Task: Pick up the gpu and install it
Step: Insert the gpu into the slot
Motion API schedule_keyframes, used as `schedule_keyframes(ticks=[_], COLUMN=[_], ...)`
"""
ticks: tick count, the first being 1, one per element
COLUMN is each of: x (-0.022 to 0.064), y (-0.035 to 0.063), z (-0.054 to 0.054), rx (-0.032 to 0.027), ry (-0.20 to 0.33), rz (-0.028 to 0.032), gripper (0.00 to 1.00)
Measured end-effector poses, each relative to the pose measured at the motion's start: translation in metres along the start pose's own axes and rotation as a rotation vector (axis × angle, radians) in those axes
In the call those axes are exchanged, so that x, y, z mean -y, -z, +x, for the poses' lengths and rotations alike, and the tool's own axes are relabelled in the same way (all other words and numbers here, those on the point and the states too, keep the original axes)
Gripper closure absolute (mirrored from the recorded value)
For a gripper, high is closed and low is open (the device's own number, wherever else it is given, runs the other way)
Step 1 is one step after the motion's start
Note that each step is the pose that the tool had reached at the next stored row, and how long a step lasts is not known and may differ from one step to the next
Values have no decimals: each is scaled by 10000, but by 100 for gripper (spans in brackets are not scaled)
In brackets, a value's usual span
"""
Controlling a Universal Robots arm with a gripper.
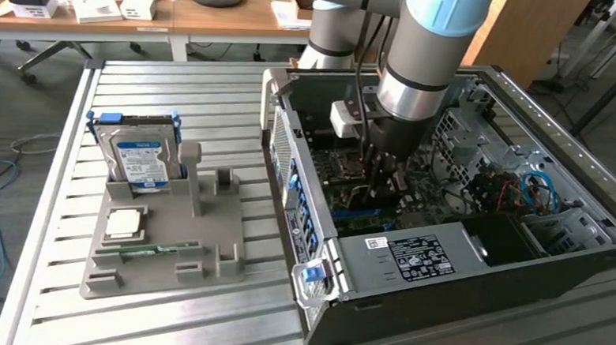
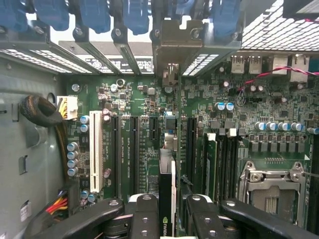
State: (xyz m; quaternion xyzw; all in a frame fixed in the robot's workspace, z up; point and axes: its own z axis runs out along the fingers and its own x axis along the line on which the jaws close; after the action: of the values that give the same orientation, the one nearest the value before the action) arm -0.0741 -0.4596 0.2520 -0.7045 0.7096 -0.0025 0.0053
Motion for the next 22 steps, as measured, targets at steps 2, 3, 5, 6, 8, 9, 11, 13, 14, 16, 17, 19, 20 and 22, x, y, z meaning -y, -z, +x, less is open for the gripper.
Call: schedule_keyframes(ticks=[2, 3, 5, 6, 8, 9, 11, 13, 14, 16, 17, 19, 20, 22], x=[0, 0, 0, 0, 0, 0, -1, 0, -1, -2, -3, -7, -8, -11], y=[18, 18, 18, 18, 10, 3, -7, -8, -10, -10, -10, -13, -16, -22], z=[0, 0, 0, 0, 0, 0, 0, -1, -6, -15, -16, -16, -16, -16], rx=[1, 3, 2, 3, 6, 10, 12, 12, 15, 14, 14, 13, 13, 13], ry=[0, 0, 0, 0, 0, -1, -1, 0, 0, 0, 0, 0, 0, 0], rz=[0, 1, 1, 1, 0, 0, 0, -1, 0, 0, 0, -1, -1, -1], gripper=[74, 74, 74, 74, 74, 74, 74, 74, 74, 74, 74, 74, 74, 74])
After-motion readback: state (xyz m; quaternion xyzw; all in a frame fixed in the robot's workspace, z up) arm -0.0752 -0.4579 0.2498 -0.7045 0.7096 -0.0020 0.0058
